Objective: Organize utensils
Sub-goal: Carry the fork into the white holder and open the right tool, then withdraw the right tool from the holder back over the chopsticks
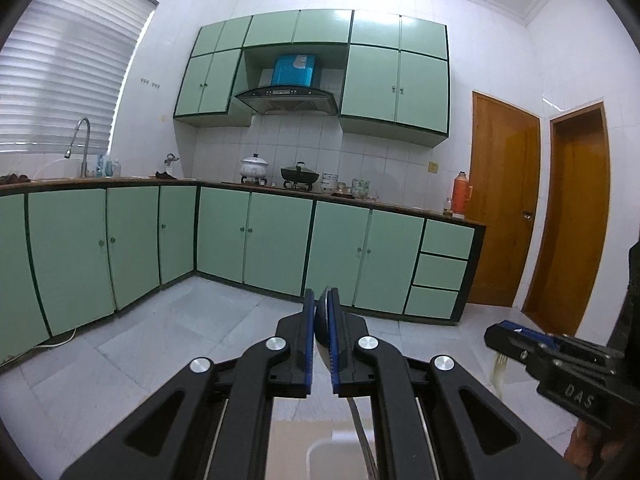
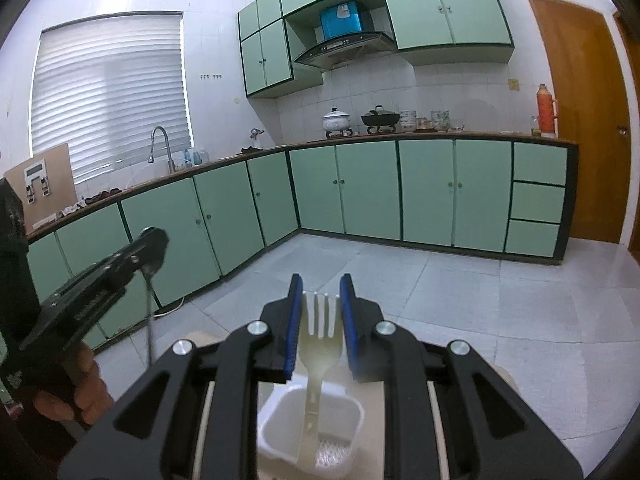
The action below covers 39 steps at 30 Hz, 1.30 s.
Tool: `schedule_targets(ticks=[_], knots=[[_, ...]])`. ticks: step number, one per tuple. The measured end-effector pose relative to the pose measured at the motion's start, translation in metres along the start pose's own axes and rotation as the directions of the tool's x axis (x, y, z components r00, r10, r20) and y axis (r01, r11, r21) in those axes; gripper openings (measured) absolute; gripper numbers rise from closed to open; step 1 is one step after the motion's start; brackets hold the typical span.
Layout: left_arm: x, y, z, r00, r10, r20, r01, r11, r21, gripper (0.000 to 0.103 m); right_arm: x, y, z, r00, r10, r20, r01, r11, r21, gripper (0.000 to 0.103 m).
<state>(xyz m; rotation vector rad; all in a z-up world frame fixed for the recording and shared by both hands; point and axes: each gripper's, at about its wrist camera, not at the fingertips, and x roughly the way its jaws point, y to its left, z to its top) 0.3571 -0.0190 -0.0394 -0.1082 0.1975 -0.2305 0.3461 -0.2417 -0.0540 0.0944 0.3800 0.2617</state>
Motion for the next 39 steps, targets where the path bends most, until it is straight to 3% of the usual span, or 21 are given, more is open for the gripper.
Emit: schedule_targets(ticks=[5,13,18,25,27,28,33,39], knots=[[0.026,0.003,-0.006,1.000,0.004,0.001,-0.004,1.000,-0.021,0.006,0.020,-0.004,0.000,1.000,0.006,0.005,-0.006,1.000,0.001,0.018],[0.034,0.005,-0.011,1.000,0.006,0.004,-0.006,1.000,-0.029,0.006,0.011,-0.012,0.016,0.998,0.025,0.054,-0.025,1.000,0.001,0.018],[0.037,0.006,-0.022,1.000,0.017,-0.006,-0.017,1.000,-0.015,0.006,0.028,-0.010,-0.003,1.000,0.025,-0.005,-0.025,1.000,0.016,0.018],[0.047,0.008,-0.042,0.995,0.010,-0.101,-0.012,1.000,-0.016,0.007,0.036,0.005,-0.035,0.997,0.024,-0.070,-0.023,1.000,0.013,0.020],[0.047,0.010,-0.045,0.992,0.015,-0.122,-0.018,1.000,-0.022,0.011,0.036,0.006,-0.040,0.997,0.023,-0.078,-0.021,0.999,0.025,0.028],[0.046,0.010,-0.047,0.992,0.015,-0.126,-0.018,1.000,-0.022,0.017,0.035,0.006,-0.042,0.997,0.023,-0.080,-0.020,0.999,0.029,0.030],[0.039,0.010,-0.047,0.992,0.017,-0.127,-0.020,1.000,-0.022,0.020,0.030,0.008,-0.043,0.996,0.011,-0.084,-0.008,0.999,0.038,0.034],[0.014,0.013,-0.040,0.993,0.022,-0.113,-0.026,0.999,-0.033,0.033,0.006,0.008,-0.042,0.998,0.003,-0.057,0.000,0.999,0.054,0.044]])
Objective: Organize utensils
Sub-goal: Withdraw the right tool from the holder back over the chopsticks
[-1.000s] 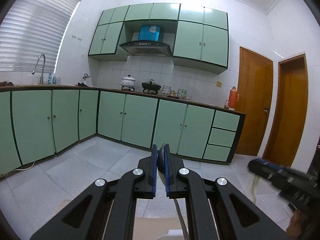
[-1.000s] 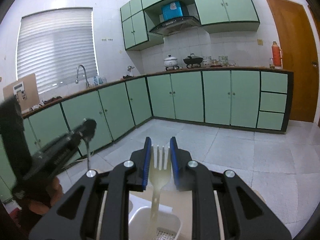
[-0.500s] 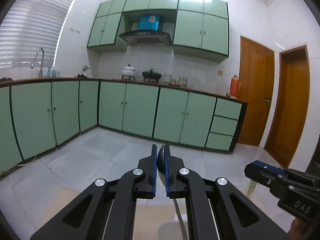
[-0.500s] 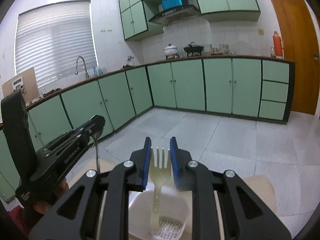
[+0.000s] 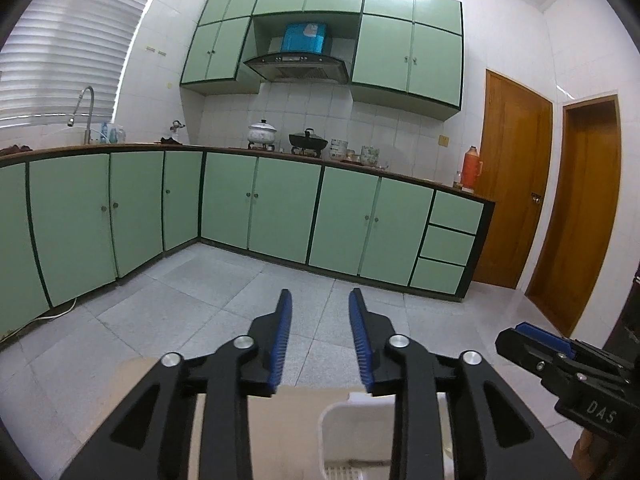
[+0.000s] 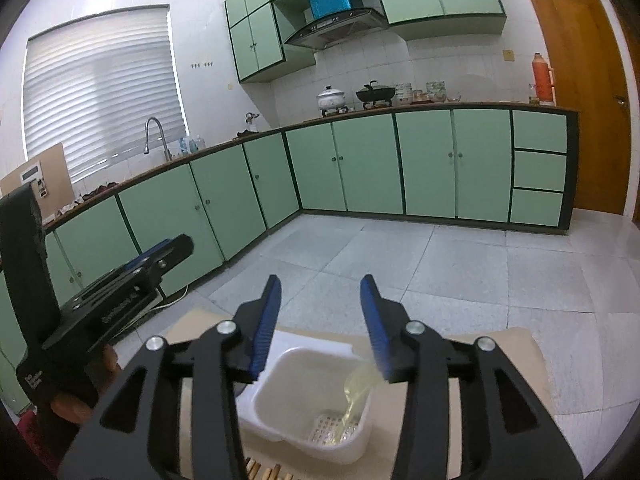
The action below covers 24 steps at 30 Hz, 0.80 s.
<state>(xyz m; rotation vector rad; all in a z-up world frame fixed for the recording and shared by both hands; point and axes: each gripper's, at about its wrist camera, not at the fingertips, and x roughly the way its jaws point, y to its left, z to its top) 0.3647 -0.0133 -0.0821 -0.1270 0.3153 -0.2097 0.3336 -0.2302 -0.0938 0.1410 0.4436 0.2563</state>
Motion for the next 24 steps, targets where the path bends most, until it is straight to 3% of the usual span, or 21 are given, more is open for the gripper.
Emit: schedule_targets(ticks=[6,10,12,14,19,24], knots=[[-0.048,0.000,-0.020,0.997,0.027,-0.077,-0.024,0.999,0.039,0.052,-0.040,0.003,-0.025,0.999,-0.043,-0.016,0.043,0.999,0.014,0.061],[-0.080,0.002,-0.053,0.985,0.038,-0.170,-0.029,0.998,0.051,0.066,-0.066,0.006,-0.066,0.990,-0.100,-0.099,0.103,0.994,0.022,0.075],[-0.096,0.002,-0.072,0.974,0.054,-0.221,-0.038,0.996,0.075,0.072,-0.079,0.008,-0.089,0.982,-0.128,-0.140,0.133,0.991,0.021,0.089],[-0.111,0.002,-0.093,0.960,0.070,-0.272,-0.042,0.994,0.105,0.080,-0.090,0.011,-0.114,0.971,-0.152,-0.183,0.156,0.988,0.012,0.090],[-0.143,0.007,-0.142,0.912,0.113,-0.394,-0.074,0.991,0.112,0.085,-0.115,0.023,-0.170,0.936,-0.198,-0.292,0.198,0.980,-0.030,0.095],[-0.169,0.004,-0.173,0.893,0.136,-0.428,-0.089,0.988,0.128,0.085,-0.136,0.037,-0.201,0.929,-0.188,-0.319,0.190,0.981,-0.024,0.095]])
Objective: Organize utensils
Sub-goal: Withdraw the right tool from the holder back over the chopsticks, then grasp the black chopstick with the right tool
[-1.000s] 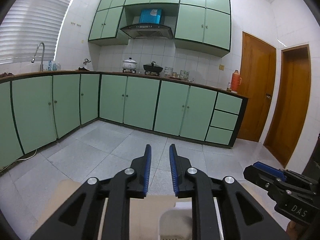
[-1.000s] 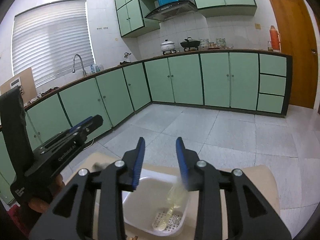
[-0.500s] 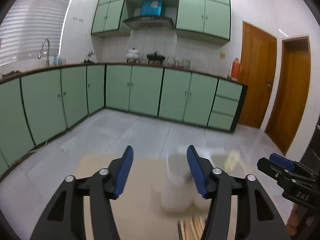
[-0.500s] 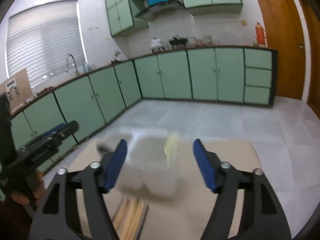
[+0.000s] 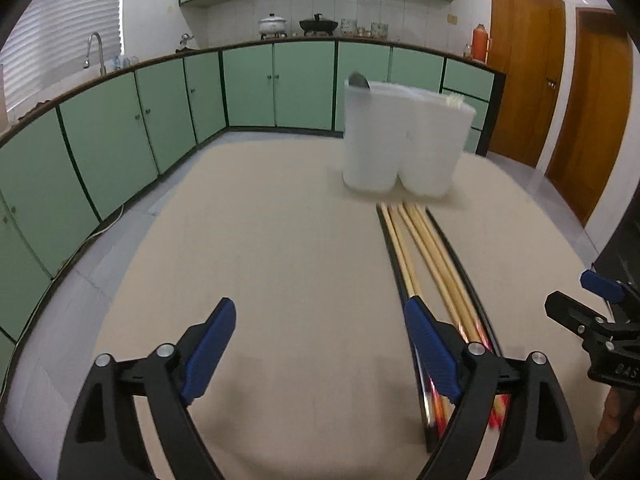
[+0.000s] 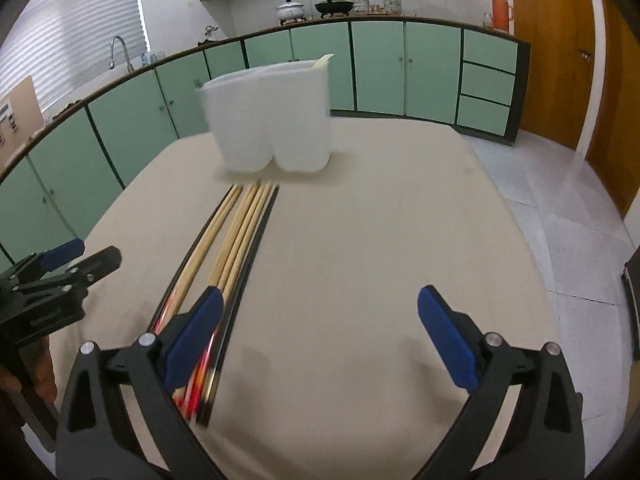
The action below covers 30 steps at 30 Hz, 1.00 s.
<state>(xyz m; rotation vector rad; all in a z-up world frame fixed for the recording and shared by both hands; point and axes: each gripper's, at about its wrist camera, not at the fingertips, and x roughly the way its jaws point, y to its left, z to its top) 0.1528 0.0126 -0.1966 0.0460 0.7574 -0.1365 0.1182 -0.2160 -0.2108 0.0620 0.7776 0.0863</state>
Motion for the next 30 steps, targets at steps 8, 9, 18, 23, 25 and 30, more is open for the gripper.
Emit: schedule_targets(ticks=[8,9,18,23,25,30], knots=[[-0.026,0.007,-0.026,0.996,0.043,0.080,-0.038,0.998,-0.056,0.084,-0.014,0.022,-0.039,0.998,-0.006,0.057,0.005,1.000,0.018,0.073],[-0.029,0.006,-0.028,0.995,0.050,0.085,-0.045,0.997,-0.056,0.084,-0.014,0.024,-0.044,0.999,-0.002,0.051,0.000,1.000,0.029,0.070],[-0.039,0.006,-0.050,0.994,0.066,0.090,-0.064,0.998,-0.028,0.083,-0.020,0.041,-0.060,0.999,0.007,0.044,-0.006,1.000,-0.029,0.042],[-0.041,-0.002,-0.053,0.995,0.046,0.087,-0.046,0.999,-0.003,0.083,-0.020,0.053,-0.068,0.999,0.034,0.010,-0.033,0.997,-0.068,0.038],[-0.042,-0.004,-0.053,0.995,0.037,0.090,-0.038,0.999,0.001,0.083,-0.017,0.057,-0.069,0.999,0.032,-0.007,-0.033,0.996,-0.086,0.035],[-0.044,-0.005,-0.055,0.995,0.034,0.090,-0.034,0.999,0.000,0.083,-0.018,0.056,-0.071,1.000,0.001,-0.012,-0.002,0.995,-0.103,0.030]])
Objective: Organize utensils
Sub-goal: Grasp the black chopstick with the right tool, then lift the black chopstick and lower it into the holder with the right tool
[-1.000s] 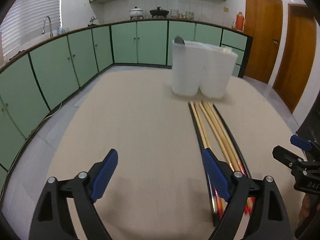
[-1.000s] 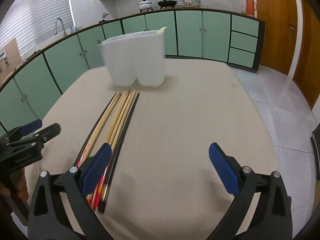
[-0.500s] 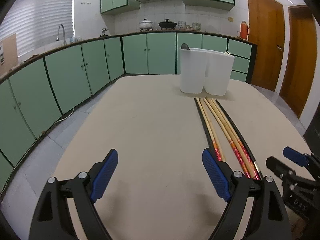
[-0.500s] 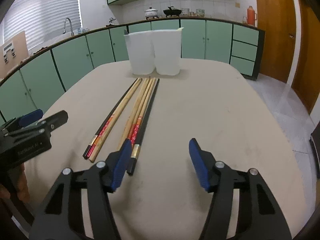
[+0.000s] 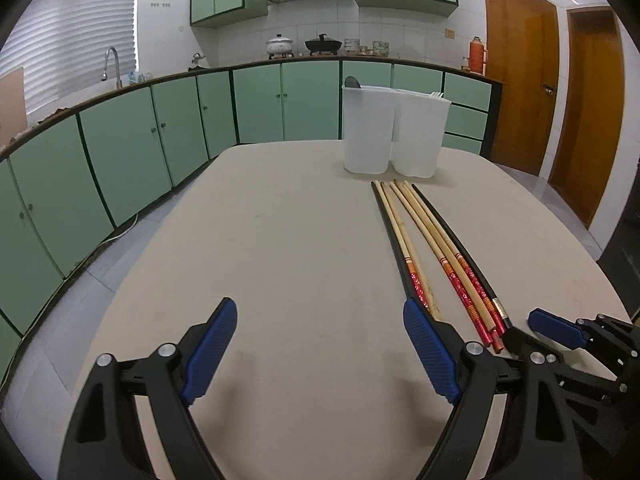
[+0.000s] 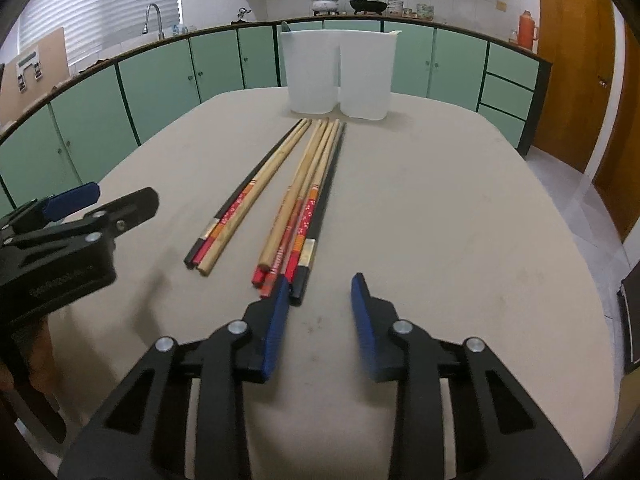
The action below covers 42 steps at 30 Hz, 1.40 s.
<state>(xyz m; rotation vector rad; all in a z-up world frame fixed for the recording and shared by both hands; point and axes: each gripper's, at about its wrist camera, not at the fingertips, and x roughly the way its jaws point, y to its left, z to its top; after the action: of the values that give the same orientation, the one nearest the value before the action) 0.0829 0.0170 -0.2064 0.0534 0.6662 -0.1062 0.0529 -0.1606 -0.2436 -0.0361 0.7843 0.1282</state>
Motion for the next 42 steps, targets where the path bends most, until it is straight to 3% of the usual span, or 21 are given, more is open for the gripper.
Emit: schedule_targets(ticks=[7,13,23,36,42], knots=[[-0.001,-0.004,-0.003,1.000,-0.001,-0.001,0.001,1.000,0.001,0.083,-0.002,-0.015,-0.001,1.000,-0.017,0.004,0.017,0.999,0.038,0.030],[-0.004,-0.009,-0.005,1.000,-0.014,0.004,0.014,1.000,0.012,0.083,0.002,-0.008,-0.002,1.000,0.007,0.009,-0.007,1.000,0.000,0.006],[0.002,-0.025,-0.014,0.999,-0.038,-0.031,0.038,0.999,0.024,0.077,-0.015,-0.034,0.002,0.997,-0.021,0.073,0.013,0.995,0.101,0.006],[0.016,-0.035,-0.012,0.995,-0.001,-0.095,0.007,0.998,0.062,0.070,-0.016,-0.046,-0.002,0.997,-0.008,0.080,-0.003,0.990,0.138,0.006],[0.024,-0.039,-0.012,0.990,-0.014,-0.137,0.025,0.996,0.080,0.066,-0.014,-0.049,-0.004,0.997,0.005,0.072,-0.015,0.990,0.142,0.006]])
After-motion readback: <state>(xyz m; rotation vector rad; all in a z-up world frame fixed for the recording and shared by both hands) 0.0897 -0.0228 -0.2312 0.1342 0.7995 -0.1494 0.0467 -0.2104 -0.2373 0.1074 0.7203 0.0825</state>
